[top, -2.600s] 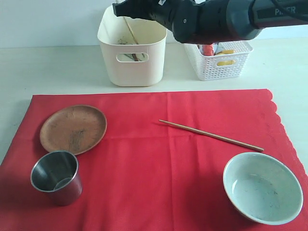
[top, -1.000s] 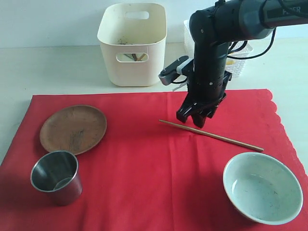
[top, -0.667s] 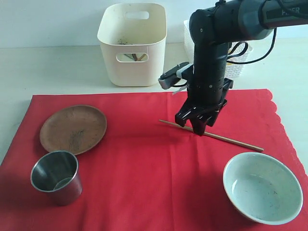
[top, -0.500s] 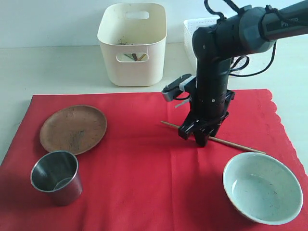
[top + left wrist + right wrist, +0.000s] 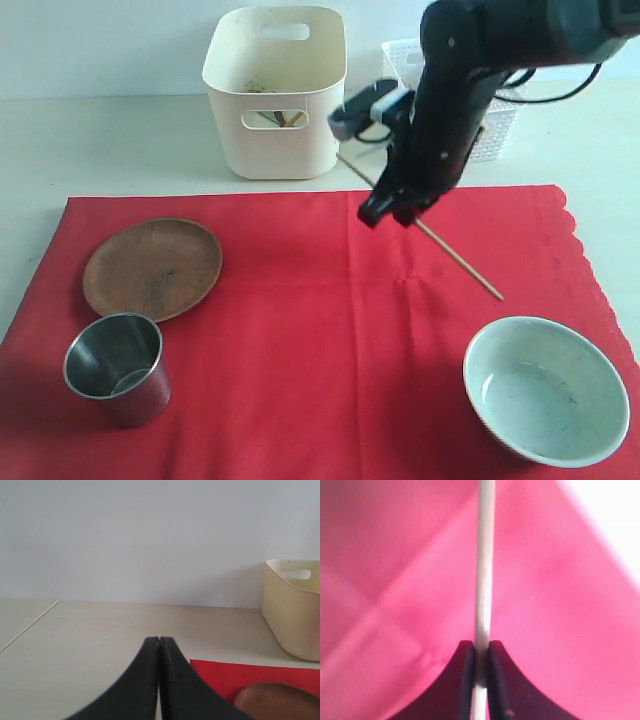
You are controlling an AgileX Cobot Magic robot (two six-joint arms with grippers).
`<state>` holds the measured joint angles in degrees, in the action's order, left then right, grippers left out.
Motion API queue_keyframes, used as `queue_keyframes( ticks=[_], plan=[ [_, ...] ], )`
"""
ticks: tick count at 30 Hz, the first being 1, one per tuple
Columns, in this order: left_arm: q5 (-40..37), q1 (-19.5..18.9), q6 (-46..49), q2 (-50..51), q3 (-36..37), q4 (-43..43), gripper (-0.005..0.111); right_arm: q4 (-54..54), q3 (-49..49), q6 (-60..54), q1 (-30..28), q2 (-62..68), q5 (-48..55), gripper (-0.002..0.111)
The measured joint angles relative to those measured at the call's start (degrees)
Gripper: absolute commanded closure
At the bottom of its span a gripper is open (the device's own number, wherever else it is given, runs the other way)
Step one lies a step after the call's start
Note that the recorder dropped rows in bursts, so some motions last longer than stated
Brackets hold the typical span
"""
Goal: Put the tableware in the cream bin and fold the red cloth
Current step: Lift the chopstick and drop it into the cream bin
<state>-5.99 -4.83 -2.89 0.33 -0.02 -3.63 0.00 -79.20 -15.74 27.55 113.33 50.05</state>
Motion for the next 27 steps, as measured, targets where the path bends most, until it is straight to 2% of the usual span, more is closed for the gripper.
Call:
queue_keyframes(
  ticks=[9,16,20,27],
  plan=[
    [0.0,0.0,0.0,0.0,0.0,0.0,0.104,10.8,-4.3,-5.3,0.0,-5.8,-15.9,0.108],
    [0.0,0.0,0.0,0.0,0.0,0.0,0.104,23.2,-4.3,-14.8,0.0,-4.4,-38.0,0.108],
    [0.0,0.0,0.0,0.0,0.0,0.0,0.104,25.3,-4.6,-16.1,0.0,-2.6,-50.4,0.108],
    [0.0,0.0,0.0,0.0,0.0,0.0,0.104,25.7,-11.7,-15.9,0.0,2.4,-55.6,0.108]
  ],
)
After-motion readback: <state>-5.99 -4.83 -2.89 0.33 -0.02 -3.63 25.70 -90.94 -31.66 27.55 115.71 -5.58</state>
